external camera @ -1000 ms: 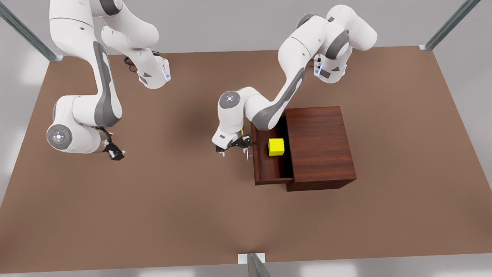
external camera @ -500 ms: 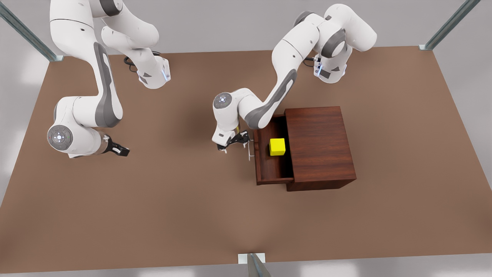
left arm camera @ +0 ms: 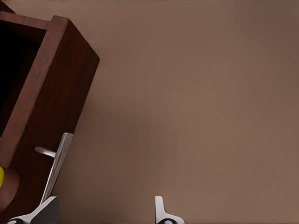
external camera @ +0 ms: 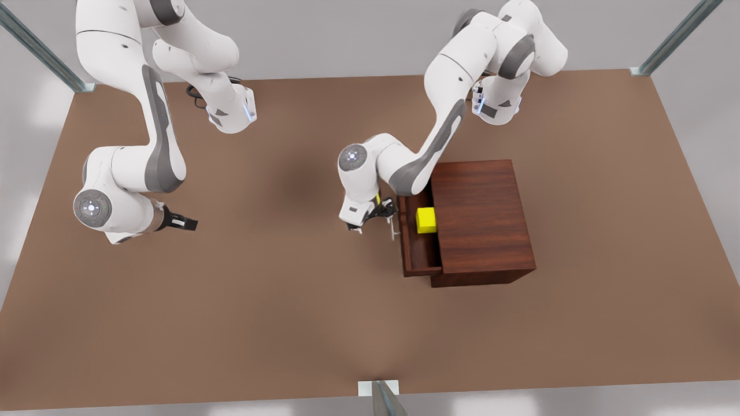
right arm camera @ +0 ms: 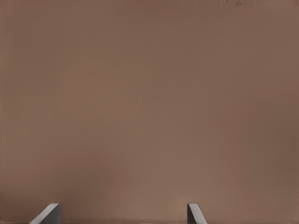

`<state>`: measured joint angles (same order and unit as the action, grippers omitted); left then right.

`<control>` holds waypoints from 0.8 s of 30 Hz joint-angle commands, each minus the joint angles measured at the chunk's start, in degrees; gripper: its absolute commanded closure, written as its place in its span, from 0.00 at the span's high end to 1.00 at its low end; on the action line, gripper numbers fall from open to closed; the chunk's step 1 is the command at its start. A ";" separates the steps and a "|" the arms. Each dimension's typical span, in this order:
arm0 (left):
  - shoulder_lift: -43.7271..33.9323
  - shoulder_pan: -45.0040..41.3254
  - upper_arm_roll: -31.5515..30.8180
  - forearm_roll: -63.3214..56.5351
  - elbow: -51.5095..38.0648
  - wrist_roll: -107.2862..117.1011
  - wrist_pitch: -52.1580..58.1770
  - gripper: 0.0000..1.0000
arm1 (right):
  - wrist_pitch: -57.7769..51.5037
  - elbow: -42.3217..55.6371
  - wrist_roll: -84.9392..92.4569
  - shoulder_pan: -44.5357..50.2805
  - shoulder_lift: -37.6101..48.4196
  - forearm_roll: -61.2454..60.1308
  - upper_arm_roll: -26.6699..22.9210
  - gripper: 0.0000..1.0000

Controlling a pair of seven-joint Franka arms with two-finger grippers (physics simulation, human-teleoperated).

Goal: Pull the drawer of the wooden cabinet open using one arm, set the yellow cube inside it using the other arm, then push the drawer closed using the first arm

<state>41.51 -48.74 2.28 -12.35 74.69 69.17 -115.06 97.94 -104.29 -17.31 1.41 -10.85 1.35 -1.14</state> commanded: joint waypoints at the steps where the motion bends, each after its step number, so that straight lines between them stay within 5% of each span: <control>1: -0.11 0.40 0.01 0.04 0.11 -7.65 0.36 1.00 | 0.05 0.05 8.17 0.00 0.13 -0.03 -0.01 1.00; 24: -4.16 3.83 0.01 -0.49 8.28 -15.29 -1.22 1.00 | 0.05 0.05 7.64 0.26 -0.84 -0.03 0.26 1.00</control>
<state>37.63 -44.92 2.28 -12.74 82.62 59.77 -116.23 98.01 -104.26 -11.47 1.71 -11.68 1.36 -0.82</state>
